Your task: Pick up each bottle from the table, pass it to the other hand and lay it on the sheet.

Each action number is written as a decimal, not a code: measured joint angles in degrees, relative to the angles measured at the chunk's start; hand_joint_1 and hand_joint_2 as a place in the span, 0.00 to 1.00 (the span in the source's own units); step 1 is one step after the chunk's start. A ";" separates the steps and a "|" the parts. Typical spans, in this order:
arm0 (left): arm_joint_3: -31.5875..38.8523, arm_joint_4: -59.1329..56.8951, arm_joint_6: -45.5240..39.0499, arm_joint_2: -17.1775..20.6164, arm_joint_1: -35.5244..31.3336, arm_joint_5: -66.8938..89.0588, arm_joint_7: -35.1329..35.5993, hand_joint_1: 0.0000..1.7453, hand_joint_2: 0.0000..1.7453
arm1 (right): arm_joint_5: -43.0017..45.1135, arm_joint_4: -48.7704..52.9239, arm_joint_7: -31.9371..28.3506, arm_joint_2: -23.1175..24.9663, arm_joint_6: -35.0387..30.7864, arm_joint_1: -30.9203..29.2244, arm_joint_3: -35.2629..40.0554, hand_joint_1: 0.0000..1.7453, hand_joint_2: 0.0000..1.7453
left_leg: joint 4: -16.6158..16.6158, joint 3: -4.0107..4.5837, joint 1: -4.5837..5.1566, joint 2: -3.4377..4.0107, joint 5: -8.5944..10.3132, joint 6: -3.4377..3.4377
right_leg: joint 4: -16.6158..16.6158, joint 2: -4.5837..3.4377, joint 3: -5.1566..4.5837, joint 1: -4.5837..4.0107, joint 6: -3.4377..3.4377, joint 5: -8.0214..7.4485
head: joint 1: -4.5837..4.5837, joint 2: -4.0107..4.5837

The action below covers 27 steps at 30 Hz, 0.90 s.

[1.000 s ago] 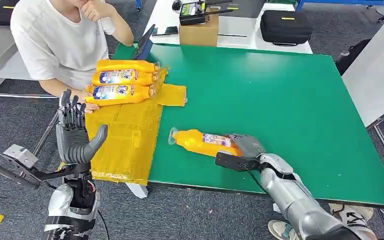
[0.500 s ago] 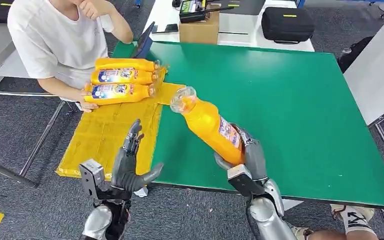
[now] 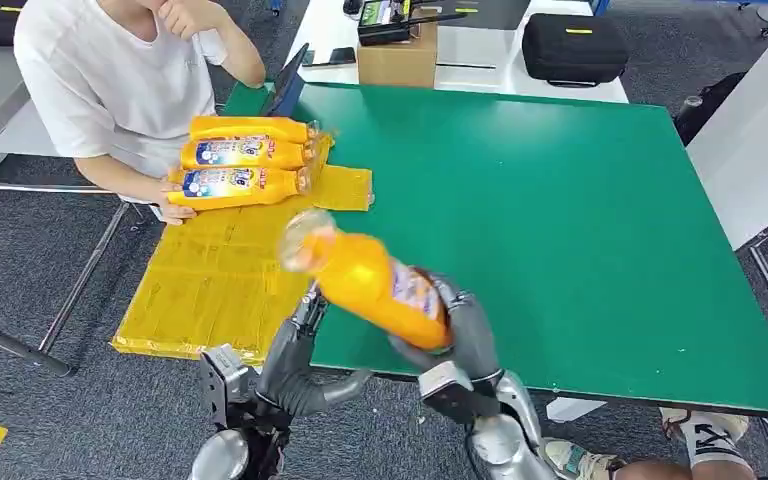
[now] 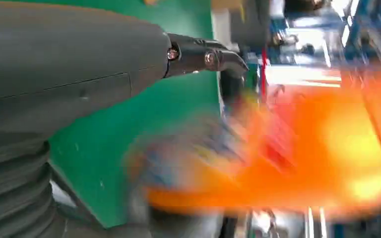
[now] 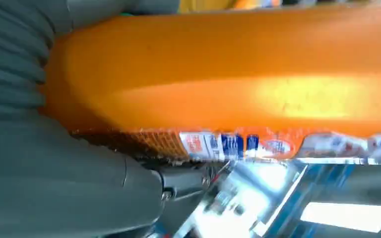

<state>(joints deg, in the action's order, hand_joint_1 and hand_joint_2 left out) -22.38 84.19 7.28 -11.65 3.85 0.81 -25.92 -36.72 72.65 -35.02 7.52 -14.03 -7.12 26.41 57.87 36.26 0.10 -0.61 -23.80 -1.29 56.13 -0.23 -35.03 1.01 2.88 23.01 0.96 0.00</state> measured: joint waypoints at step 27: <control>-1.40 -5.22 9.22 1.57 -2.64 -11.14 3.80 1.00 1.00 | -0.19 -22.46 -4.68 2.64 -8.55 -5.91 11.60 0.99 1.00 | -0.01 0.00 -0.01 0.01 0.01 0.01 | 0.00 -0.01 -0.05 0.00 -0.01 0.02 | 0.02 0.00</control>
<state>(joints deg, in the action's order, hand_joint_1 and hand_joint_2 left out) -23.78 78.97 16.50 -10.08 1.21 -10.34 -22.12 -36.92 50.19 -39.69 10.16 -22.58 -13.03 38.01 57.86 36.26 0.09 -0.60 -23.80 -1.28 56.13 -0.24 -35.08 1.01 2.87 23.03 0.98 0.00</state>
